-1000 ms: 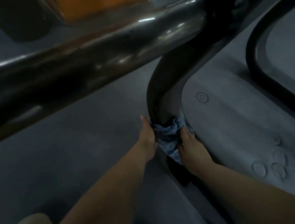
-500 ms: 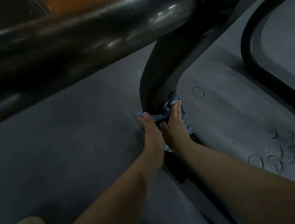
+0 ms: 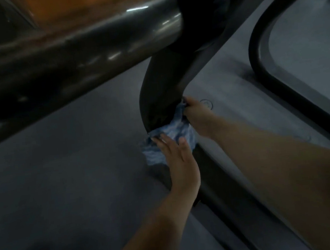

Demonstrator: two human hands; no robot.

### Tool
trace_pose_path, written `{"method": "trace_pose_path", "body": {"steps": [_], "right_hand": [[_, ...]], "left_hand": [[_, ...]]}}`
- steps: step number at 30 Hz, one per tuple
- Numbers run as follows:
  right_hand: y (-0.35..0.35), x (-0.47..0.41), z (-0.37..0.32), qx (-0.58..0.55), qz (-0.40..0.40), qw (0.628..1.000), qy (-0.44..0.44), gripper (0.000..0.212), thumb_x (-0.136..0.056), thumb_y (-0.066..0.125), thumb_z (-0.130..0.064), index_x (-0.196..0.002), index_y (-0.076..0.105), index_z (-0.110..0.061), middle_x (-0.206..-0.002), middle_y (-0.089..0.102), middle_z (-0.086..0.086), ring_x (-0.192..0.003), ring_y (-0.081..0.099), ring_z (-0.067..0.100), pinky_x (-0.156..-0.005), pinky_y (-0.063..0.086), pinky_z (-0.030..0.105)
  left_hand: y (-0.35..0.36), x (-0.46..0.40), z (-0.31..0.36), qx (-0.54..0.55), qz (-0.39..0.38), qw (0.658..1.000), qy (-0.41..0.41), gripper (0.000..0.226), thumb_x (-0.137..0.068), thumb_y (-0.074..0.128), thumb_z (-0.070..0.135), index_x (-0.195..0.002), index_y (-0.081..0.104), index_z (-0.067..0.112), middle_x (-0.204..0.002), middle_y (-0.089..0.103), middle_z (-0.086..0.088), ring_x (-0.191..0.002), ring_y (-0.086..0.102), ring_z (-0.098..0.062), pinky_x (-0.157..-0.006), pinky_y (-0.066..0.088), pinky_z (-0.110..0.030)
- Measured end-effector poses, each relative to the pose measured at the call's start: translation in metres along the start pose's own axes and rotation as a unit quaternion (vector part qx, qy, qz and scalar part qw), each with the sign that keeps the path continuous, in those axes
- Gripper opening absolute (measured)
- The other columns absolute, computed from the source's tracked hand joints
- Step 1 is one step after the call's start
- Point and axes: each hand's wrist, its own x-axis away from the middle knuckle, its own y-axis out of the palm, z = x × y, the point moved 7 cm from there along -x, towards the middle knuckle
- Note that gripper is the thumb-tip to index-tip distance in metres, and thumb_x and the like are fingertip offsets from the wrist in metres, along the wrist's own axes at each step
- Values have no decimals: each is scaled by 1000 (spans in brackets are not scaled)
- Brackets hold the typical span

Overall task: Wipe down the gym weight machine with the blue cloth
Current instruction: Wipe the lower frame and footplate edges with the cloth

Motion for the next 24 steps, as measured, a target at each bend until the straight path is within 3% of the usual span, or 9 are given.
{"method": "trace_pose_path", "body": {"steps": [2, 4, 7, 11, 14, 16, 20, 21, 24], "right_hand": [[-5, -1, -27, -127, -9, 992, 2, 38, -77, 35, 15, -92, 59, -11, -90, 65, 19, -88, 62, 41, -70, 50, 39], [-11, 1, -51, -234, -47, 971, -16, 40, -56, 36, 10, -84, 56, -10, -72, 67, 7, -71, 65, 22, -60, 51, 28], [-16, 3, -62, -305, -70, 950, -15, 67, -27, 40, 1, -92, 56, -9, -90, 62, 7, -88, 59, 20, -69, 51, 27], [-13, 0, -44, -303, -83, 948, 53, 64, -56, 21, 16, -100, 56, -14, -115, 54, 18, -111, 48, 35, -98, 43, 38], [-11, 3, -28, -233, -102, 962, 98, 44, -77, 21, 12, -69, 58, -10, -77, 59, 5, -77, 50, 18, -74, 41, 25], [-8, 1, -8, -175, -84, 971, 140, 42, -87, 23, 5, -54, 43, -11, -56, 46, 2, -63, 40, 15, -63, 35, 24], [10, 1, 33, -76, -78, 977, 186, 10, -84, 43, -14, -85, 53, -12, -86, 54, 11, -89, 52, 23, -83, 43, 34], [10, 4, 42, -51, -57, 979, 188, 16, -82, 48, -18, -95, 55, -10, -93, 56, 14, -93, 54, 24, -89, 44, 32], [14, 21, 59, 74, -48, 989, 118, 9, -92, 45, -7, -86, 49, -12, -80, 46, -1, -77, 44, 13, -60, 34, 4]], "left_hand": [[-3, -2, 16, -4, 8, 999, 36, 62, -101, 25, 32, -148, -9, 11, -155, -20, 2, -142, -8, -4, -112, 1, -14], [-4, 3, 32, -20, 11, 995, 97, 62, -101, 26, 32, -148, -9, 13, -153, -22, 7, -137, -12, 4, -109, -3, -8], [-2, 8, 38, -107, -18, 981, 159, 68, -97, 21, 47, -148, -10, 15, -134, -42, 19, -136, -19, 2, -112, -2, -11], [-11, -6, 9, -365, -71, 918, 139, 91, -77, -3, 67, -149, -6, 10, -110, -63, 13, -127, -32, -4, -112, -10, -23], [-15, -8, -2, -439, -86, 884, 137, 92, -79, -5, 69, -149, -7, 9, -113, -63, 7, -130, -28, -8, -110, -11, -24], [-17, -8, -9, -445, -103, 882, 121, 80, -89, 9, 61, -149, -6, 10, -114, -62, 5, -130, -31, -9, -114, -4, -26], [-20, -6, -27, -444, -156, 878, 91, 71, -98, 31, 46, -150, -7, 15, -116, -64, 2, -142, -19, -20, -115, 12, -27], [-20, -4, -33, -441, -172, 877, 80, 71, -98, 32, 45, -150, -8, 17, -118, -63, 0, -144, -15, -21, -114, 15, -28], [-13, 9, -53, -392, -227, 891, 17, 73, -98, 36, 43, -149, -10, 22, -135, -54, -3, -145, -6, -20, -113, 18, -26]]}}
